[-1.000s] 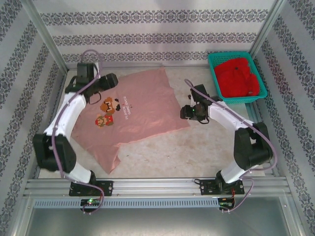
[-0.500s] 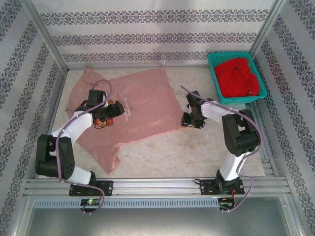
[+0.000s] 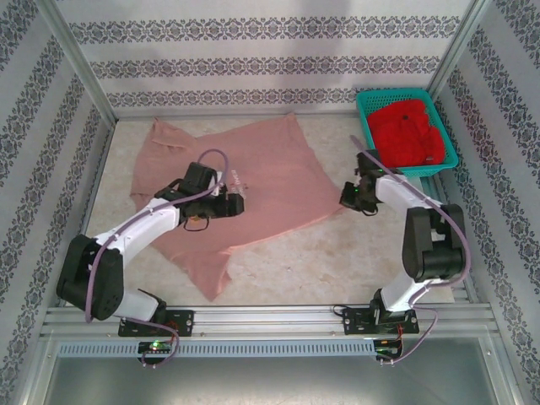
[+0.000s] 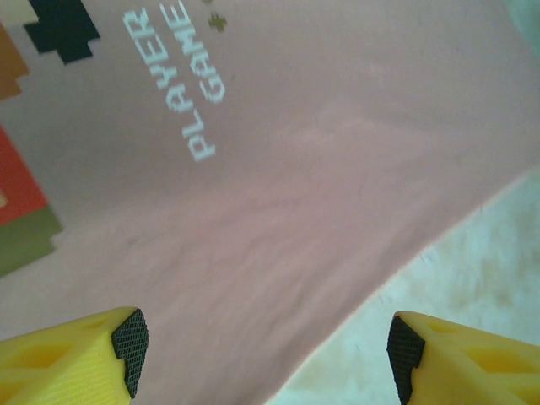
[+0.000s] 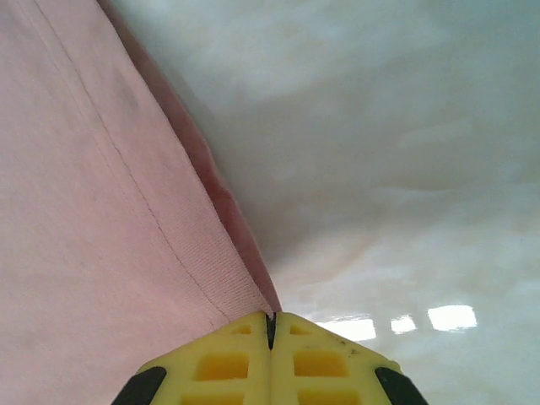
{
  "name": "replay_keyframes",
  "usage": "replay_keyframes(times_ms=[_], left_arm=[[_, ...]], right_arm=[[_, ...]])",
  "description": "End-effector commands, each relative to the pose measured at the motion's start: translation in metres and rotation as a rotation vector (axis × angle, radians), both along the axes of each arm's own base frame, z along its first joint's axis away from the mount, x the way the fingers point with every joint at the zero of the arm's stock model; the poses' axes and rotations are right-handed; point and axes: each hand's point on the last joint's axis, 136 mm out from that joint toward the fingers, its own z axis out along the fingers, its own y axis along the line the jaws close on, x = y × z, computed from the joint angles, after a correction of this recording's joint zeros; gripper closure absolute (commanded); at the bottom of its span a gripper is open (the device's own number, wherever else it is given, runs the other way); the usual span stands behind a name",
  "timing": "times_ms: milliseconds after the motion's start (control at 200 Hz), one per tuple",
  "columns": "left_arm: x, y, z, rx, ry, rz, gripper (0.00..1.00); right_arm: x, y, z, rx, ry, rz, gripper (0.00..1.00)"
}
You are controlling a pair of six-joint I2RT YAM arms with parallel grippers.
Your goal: Fold the inside-out t-shirt
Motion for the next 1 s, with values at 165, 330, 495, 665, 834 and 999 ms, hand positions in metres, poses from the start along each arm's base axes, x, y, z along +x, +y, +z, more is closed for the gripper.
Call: replay_keyframes(times_ms=[165,330,495,665,834,999], left_arm=[[-0.119,-0.004,-0.031,0.256,0.146,-0.131,0.24],[-0.142,0.014,-0.046,0.293,0.182,-0.105,0.26],[-0.144,-0.022,-0.059,0.255,0.229,-0.245,0.26],[-0.149,-0.032,-0.085,0.378,0.271,-0.335,0.42],[-0.136,-0.029,-0.081,0.472,0.225,-0.371,0.81],[-0.111,-0.039,-0.031,0.389,0.109,-0.364,0.98]], right_arm=[[-0.005,-0.014,-0.001,0.0,-0.006,-0.02,1.0],[-0.005,-0.012,-0.001,-0.005,-0.013,0.003,1.0],[-0.005,-0.009,-0.001,0.007,-0.016,0.017,1.0],[-0.005,-0.008,0.004,0.012,-0.033,0.023,1.0],[-0.005,-0.006,0.009,0.02,-0.044,0.031,1.0],[-0.008,-0.004,0.013,0.014,-0.053,0.042,1.0]])
